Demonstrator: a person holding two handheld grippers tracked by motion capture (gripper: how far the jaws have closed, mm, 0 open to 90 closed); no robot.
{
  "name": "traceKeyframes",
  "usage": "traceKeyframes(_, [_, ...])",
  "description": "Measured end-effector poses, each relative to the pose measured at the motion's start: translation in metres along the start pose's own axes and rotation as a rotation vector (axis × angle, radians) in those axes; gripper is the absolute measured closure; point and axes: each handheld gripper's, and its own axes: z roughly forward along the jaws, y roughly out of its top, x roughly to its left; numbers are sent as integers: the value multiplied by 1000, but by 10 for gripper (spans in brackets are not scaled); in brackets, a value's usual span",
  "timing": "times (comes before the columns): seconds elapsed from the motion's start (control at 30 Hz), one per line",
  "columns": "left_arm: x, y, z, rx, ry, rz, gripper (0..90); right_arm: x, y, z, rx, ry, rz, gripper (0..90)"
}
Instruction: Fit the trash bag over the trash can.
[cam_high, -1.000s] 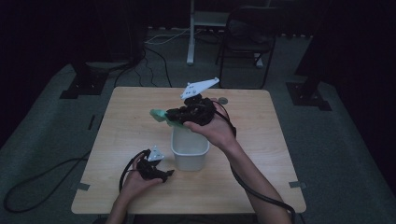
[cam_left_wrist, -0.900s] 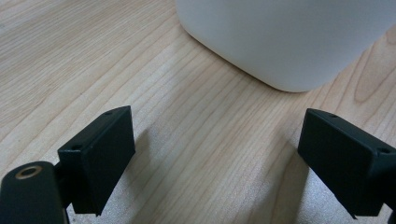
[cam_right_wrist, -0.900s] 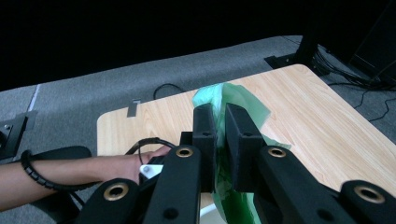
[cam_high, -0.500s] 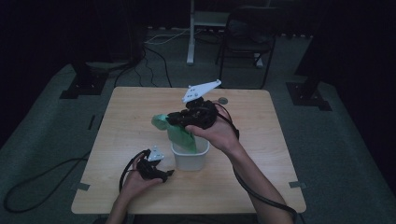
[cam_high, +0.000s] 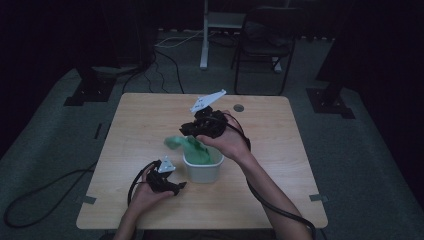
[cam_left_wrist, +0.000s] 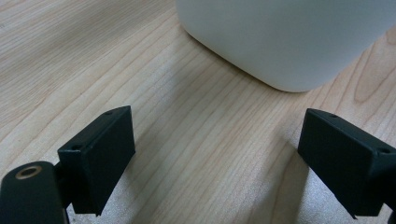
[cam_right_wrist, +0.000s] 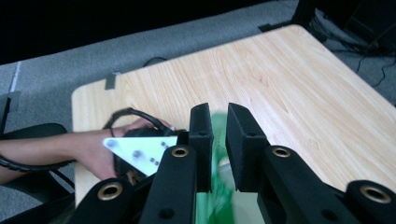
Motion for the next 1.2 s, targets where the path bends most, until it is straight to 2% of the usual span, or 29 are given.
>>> traceKeyframes(0.1, [0, 0, 0, -1, 0, 0, 115, -4, -3, 6, 12, 0, 7, 796])
traceKeyframes(0.23, [0, 0, 0, 0, 2, 1, 115, -8, -9, 8, 13, -18, 19, 727])
traceKeyframes(0.4, [0, -1, -2, 0, 0, 3, 119, -15, -20, 0, 10, -59, 39, 642])
traceKeyframes(0.7, [3, -3, -4, -6, 1, 2, 168, -34, -48, -13, 21, -121, 108, 574])
traceKeyframes(0.73, [4, -3, -6, -7, 4, -2, 187, -36, -51, -14, 21, -124, 111, 567])
traceKeyframes(0.87, [5, -5, -12, -7, 28, 4, 370, -44, -64, -20, 34, -157, 134, 532])
traceKeyframes(0.9, [5, -5, -13, -9, 34, 4, 387, -46, -68, -22, 32, -165, 140, 523])
traceKeyframes(0.97, [6, -6, -18, -26, 44, 3, 415, -49, -76, -27, 29, -176, 156, 508])
traceKeyframes(1.07, [9, -7, -24, -56, 48, -22, 417, -56, -92, -36, 21, -198, 198, 494])
traceKeyframes(1.2, [14, -10, -29, -71, 80, -41, 416, -64, -113, -47, 15, -214, 244, 478])
